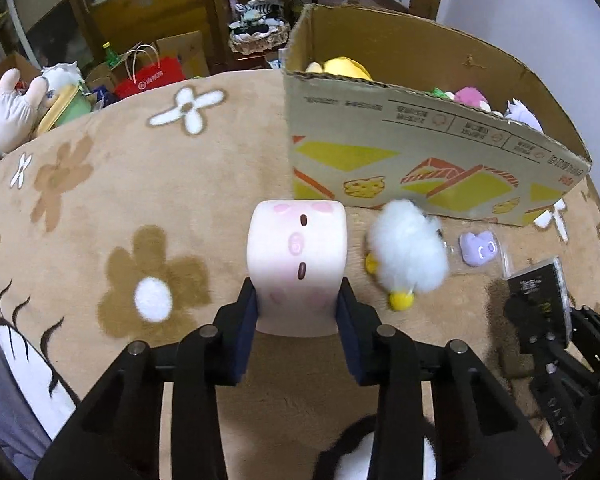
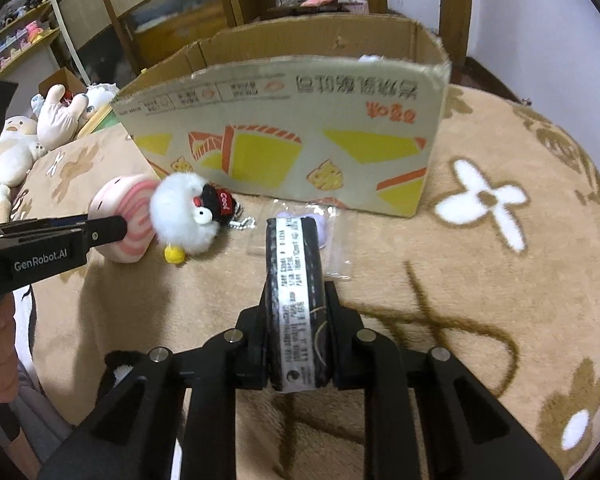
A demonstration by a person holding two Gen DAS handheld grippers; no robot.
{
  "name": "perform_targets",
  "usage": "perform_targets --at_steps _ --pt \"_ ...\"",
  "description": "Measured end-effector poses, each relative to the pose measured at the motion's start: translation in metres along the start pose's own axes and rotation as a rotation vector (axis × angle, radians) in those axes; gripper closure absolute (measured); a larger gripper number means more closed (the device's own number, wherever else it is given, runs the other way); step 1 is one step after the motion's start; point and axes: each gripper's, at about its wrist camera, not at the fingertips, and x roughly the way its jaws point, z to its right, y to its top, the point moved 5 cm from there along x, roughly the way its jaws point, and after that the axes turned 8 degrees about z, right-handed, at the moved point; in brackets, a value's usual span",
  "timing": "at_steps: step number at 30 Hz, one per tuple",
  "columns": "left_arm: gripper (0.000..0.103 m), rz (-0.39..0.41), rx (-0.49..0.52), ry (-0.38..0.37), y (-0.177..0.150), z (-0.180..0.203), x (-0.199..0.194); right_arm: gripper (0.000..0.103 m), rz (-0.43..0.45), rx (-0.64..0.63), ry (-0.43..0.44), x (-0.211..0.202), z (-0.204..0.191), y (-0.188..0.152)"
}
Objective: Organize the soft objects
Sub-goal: 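Lift the tissue packet over the box while the left tool lifts the marshmallow plush over it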
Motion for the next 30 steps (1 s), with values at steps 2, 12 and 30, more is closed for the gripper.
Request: perform_targets --at_steps 2,12,30 --pt "0.067 0.007 -0.013 -0.002 -0.001 -0.002 -0.005 0.081 0.032 -0.003 -0.012 -0.009 0.000 0.003" --pt "0.070 0.169 0.060 -0.005 -0.002 0.007 -0.061 0.081 0.236 -0.067 -0.048 -0.057 -0.016 0.030" --pt "0.071 0.541 0.140 -0.058 0.024 0.033 -0.153 0.081 0.492 -0.039 -0.034 -0.128 -0.016 0.077"
